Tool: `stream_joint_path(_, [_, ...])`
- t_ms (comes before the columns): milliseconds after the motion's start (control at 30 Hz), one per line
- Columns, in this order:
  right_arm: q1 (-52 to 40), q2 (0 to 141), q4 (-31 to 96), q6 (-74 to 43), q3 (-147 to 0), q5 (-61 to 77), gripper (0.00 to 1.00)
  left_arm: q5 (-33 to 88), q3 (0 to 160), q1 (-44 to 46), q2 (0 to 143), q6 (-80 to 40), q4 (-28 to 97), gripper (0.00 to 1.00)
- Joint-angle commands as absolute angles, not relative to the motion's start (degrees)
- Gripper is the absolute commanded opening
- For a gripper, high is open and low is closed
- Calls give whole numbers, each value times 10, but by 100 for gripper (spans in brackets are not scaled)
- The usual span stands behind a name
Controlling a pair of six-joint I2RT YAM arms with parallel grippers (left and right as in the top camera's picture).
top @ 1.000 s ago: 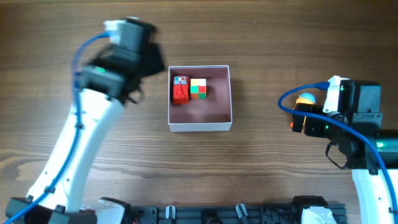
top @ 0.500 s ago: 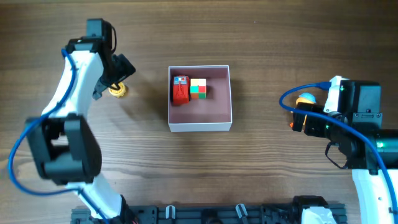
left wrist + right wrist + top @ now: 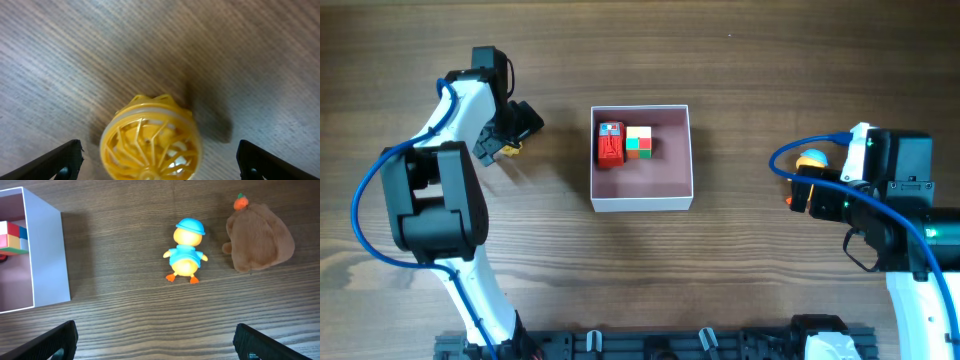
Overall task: Pack container
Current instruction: 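Move the left gripper to the yellow round toy and grasp it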
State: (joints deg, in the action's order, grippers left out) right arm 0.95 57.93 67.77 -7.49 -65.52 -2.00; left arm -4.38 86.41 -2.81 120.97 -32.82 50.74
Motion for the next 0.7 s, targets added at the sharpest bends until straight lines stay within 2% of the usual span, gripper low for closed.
stream_joint_path(0, [7,575,681,-79,-669,-30,100,-25,861,-35,1221,-295,488,100])
stream_joint_path(500, [7,575,686,-79,-669,-30,100,-9,860,-38,1246,-289,497,99])
stream_joint_path(667, [7,575,687,-79,-669,-30,100,-9,861,-40,1246,-290,496,86])
